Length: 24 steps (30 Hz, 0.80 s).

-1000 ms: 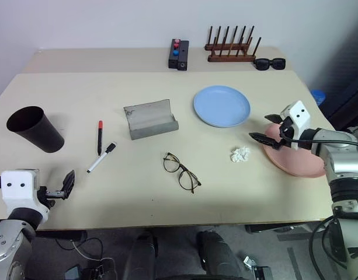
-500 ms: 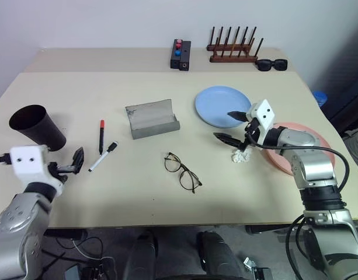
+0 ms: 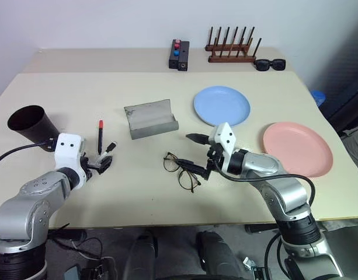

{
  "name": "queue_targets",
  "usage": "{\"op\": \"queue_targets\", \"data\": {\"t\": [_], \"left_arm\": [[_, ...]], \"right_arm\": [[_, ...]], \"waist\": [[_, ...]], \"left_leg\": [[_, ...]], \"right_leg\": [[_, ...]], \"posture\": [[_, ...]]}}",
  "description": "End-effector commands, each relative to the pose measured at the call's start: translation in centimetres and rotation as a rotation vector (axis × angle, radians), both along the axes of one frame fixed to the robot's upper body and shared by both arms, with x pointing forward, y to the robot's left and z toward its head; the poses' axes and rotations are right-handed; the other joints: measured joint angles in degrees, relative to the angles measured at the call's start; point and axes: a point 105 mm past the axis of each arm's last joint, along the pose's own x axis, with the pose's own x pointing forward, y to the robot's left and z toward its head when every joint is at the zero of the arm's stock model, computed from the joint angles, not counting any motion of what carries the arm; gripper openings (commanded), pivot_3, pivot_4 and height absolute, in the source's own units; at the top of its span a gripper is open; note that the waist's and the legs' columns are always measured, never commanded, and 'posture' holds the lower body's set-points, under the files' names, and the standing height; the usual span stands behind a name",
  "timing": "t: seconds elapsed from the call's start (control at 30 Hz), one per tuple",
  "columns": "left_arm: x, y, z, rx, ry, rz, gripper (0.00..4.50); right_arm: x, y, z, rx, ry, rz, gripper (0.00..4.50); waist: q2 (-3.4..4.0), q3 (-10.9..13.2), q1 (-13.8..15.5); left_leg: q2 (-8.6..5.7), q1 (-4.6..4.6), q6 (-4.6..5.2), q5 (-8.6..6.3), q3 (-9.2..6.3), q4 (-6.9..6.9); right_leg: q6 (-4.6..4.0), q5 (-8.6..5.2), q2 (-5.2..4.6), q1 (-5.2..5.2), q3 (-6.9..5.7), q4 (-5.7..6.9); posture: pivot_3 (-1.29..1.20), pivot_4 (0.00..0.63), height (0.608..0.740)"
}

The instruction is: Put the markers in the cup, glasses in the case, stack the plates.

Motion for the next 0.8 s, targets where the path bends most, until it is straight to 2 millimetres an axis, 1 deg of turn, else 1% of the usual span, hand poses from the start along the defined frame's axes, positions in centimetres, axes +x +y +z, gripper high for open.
{"op": "queue_targets", "data": {"t": [0.03, 0.17, 0.3, 0.5, 0.53, 0.57, 0.6, 0.63, 0.73, 0.8], "left_arm": [[-0.2, 0.1, 0.5, 0.006, 0.026, -0.006, 4.47], [-0.1, -0.5, 0.3, -0.01, 0.059, -0.034, 4.47], [0.2, -0.7, -0.3, -0.011, 0.098, -0.045, 4.47], [0.1, -0.5, -1.1, -0.051, 0.192, -0.022, 4.47], [0.0, -0.4, -1.1, -0.052, 0.199, -0.018, 3.94], [0.0, -0.3, -1.2, -0.051, 0.205, -0.017, 3.68], [-0.1, -0.3, -1.1, -0.049, 0.207, -0.02, 3.17], [-0.1, -0.3, -1.1, -0.048, 0.208, -0.022, 2.77], [-0.2, -0.4, -1.0, -0.045, 0.209, -0.03, 1.2], [-0.3, -0.4, -0.9, -0.042, 0.207, -0.035, 0.27]], "right_arm": [[-0.7, -0.2, 1.0, 0.003, -0.025, 0.029, 4.5], [-2.1, -0.6, 0.0, -0.078, 0.005, 0.131, 4.5], [-2.2, -0.8, 0.0, -0.091, 0.005, 0.14, 4.5], [-2.1, -0.6, 0.1, -0.087, -0.008, 0.128, 4.5], [-2.1, -0.6, 0.1, -0.087, -0.009, 0.126, 4.5], [-2.1, -0.6, 0.1, -0.087, -0.009, 0.125, 4.5], [-2.1, -0.6, 0.0, -0.087, -0.009, 0.123, 4.5], [-2.1, -0.6, 0.0, -0.087, -0.009, 0.122, 4.5], [-2.0, -0.5, -0.1, -0.086, -0.011, 0.122, 4.5], [-1.9, -0.3, 0.0, -0.083, -0.014, 0.124, 4.5]], "waist": [[-0.02, -0.01, 0.0], [-0.03, -0.02, 0.07], [-0.03, -0.02, -0.17], [-0.04, -0.02, -0.08], [-0.04, -0.02, -0.08], [-0.04, -0.02, -0.09], [-0.04, -0.02, -0.11], [-0.04, -0.02, -0.12], [-0.04, -0.02, -0.08], [-0.04, -0.02, 0.02]], "left_leg": [[0.0, 0.0, 0.0, 0.0, 0.0, 0.0], [0.0, -0.01, 0.0, 0.0, 0.0, -0.01], [0.01, 0.01, 0.0, 0.0, 0.0, -0.02], [0.0, 0.01, 0.0, 0.0, 0.0, -0.02], [0.0, 0.02, 0.0, 0.0, 0.0, -0.02], [0.0, 0.02, 0.0, 0.0, 0.0, -0.02], [0.0, 0.02, 0.0, 0.0, 0.0, -0.02], [0.0, 0.02, 0.0, 0.0, 0.0, -0.02], [0.0, 0.02, 0.0, 0.0, 0.0, -0.02], [0.0, 0.02, 0.0, 0.0, 0.0, -0.02]], "right_leg": [[0.0, 0.0, 0.0, 0.0, 0.0, 0.0], [0.0, 0.0, -0.01, -0.01, -0.01, -0.01], [0.0, 0.0, 0.0, -0.02, -0.01, -0.02], [0.0, 0.0, 0.0, 0.0, 0.0, -0.01], [0.0, 0.0, 0.0, 0.0, 0.0, -0.01], [0.0, 0.0, 0.0, 0.0, -0.01, -0.01], [0.0, 0.0, 0.0, 0.0, -0.01, -0.01], [0.0, 0.0, 0.0, -0.01, -0.01, -0.01], [0.0, 0.0, 0.0, -0.01, 0.0, -0.02], [0.0, 0.0, -0.01, 0.0, -0.01, -0.02]], "posture": [[0.0, 0.15, 0.74], [0.0, 0.15, 0.74], [0.0, 0.15, 0.74], [0.0, 0.15, 0.74], [0.0, 0.15, 0.74], [0.0, 0.15, 0.74], [0.0, 0.15, 0.74], [0.0, 0.15, 0.74], [0.0, 0.15, 0.74], [0.0, 0.15, 0.74]]}}
